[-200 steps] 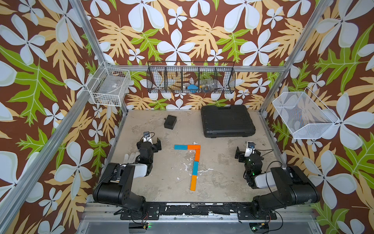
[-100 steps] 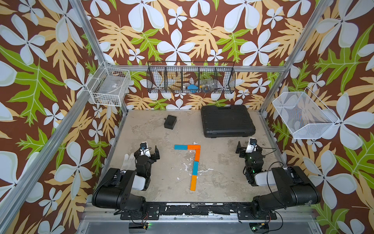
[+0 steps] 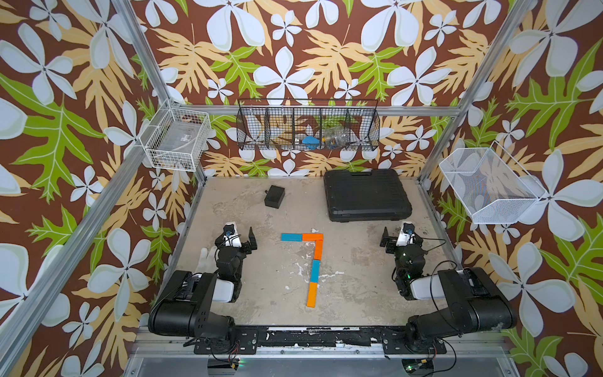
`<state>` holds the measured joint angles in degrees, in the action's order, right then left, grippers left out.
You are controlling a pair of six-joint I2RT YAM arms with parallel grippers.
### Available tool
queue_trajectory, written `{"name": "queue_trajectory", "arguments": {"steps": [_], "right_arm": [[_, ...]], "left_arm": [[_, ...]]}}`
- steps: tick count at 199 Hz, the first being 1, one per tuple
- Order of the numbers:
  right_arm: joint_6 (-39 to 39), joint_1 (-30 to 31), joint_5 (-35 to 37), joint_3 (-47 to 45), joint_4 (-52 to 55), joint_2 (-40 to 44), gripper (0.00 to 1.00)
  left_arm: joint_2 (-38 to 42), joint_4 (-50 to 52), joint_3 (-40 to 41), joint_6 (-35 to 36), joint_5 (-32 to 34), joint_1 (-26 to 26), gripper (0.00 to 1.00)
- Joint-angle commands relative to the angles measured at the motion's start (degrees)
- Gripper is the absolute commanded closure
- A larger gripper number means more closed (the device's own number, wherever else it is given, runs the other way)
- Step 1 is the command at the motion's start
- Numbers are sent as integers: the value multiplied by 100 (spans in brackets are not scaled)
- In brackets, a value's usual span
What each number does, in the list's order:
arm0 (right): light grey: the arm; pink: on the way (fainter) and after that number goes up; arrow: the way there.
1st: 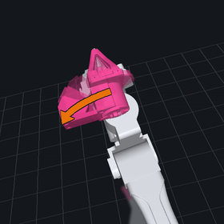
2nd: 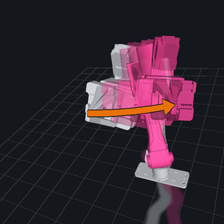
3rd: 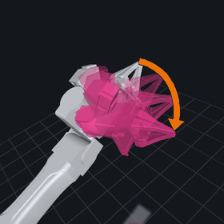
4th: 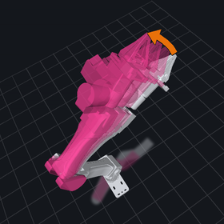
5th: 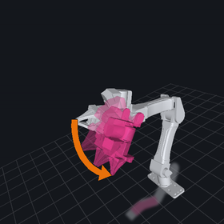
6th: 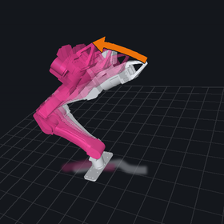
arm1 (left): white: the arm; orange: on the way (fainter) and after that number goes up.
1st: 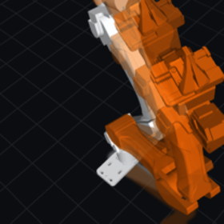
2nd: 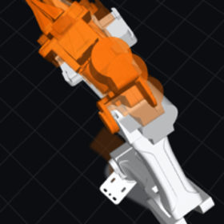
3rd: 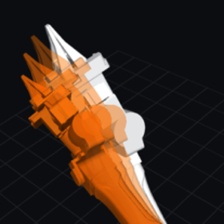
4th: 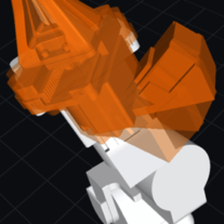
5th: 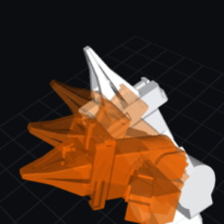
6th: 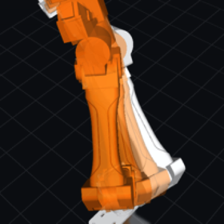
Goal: Assemble the number 7 with building blocks
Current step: Reset both arms
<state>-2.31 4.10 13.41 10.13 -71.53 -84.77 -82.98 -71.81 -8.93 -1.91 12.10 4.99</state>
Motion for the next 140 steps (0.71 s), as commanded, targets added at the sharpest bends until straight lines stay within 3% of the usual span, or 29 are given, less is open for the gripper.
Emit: {"name": "queue_trajectory", "arguments": {"steps": [1, 76, 92, 140], "right_arm": [[19, 1, -12, 16, -37, 22, 0], [20, 2, -14, 24, -20, 19, 0], [20, -4, -14, 24, -36, 20, 0], [19, -5, -17, 23, -33, 22, 0]], "left_arm": [[-6, -159, -1, -46, -32, -8, 0], [6, -149, -3, -37, -41, -7, 0], [24, -197, 33, 169, -554, -8, 0], [48, -395, 155, 192, -644, -7, 0]]}}
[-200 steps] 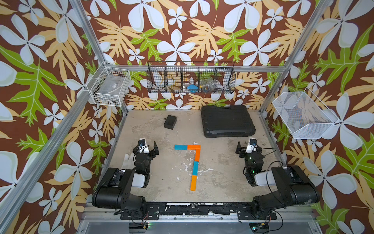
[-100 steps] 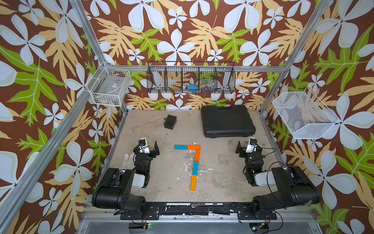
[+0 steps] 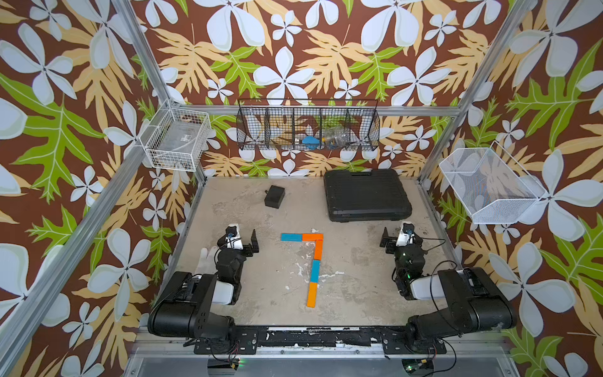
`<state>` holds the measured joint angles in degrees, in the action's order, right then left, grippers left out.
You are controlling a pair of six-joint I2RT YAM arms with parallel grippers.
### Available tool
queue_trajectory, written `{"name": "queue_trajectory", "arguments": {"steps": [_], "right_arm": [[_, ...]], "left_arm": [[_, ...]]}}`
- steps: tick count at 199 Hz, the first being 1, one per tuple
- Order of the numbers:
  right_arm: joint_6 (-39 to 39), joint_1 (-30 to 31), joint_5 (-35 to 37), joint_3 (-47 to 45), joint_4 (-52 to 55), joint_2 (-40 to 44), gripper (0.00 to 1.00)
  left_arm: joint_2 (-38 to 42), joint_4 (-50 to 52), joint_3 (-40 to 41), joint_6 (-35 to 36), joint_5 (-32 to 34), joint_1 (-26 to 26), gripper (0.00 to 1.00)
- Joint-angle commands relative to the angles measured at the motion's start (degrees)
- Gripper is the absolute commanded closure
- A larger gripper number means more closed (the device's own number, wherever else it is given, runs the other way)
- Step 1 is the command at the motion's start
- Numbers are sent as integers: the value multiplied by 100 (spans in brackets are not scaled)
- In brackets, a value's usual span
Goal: Assemble the number 7 with building blocks
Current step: Reset both arms
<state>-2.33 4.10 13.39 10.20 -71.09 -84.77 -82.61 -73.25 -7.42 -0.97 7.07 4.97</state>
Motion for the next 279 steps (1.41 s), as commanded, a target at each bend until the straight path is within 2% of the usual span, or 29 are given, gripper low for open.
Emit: {"name": "queue_trajectory", "arguments": {"steps": [1, 279], "right_arm": [[22, -5, -13, 17, -74, 22, 0], [37, 12, 13, -9, -109, 26, 0]], "left_arm": [[14, -251, 4, 97, -143, -5, 0], [-25, -120, -86, 71, -45, -1, 0]]}}
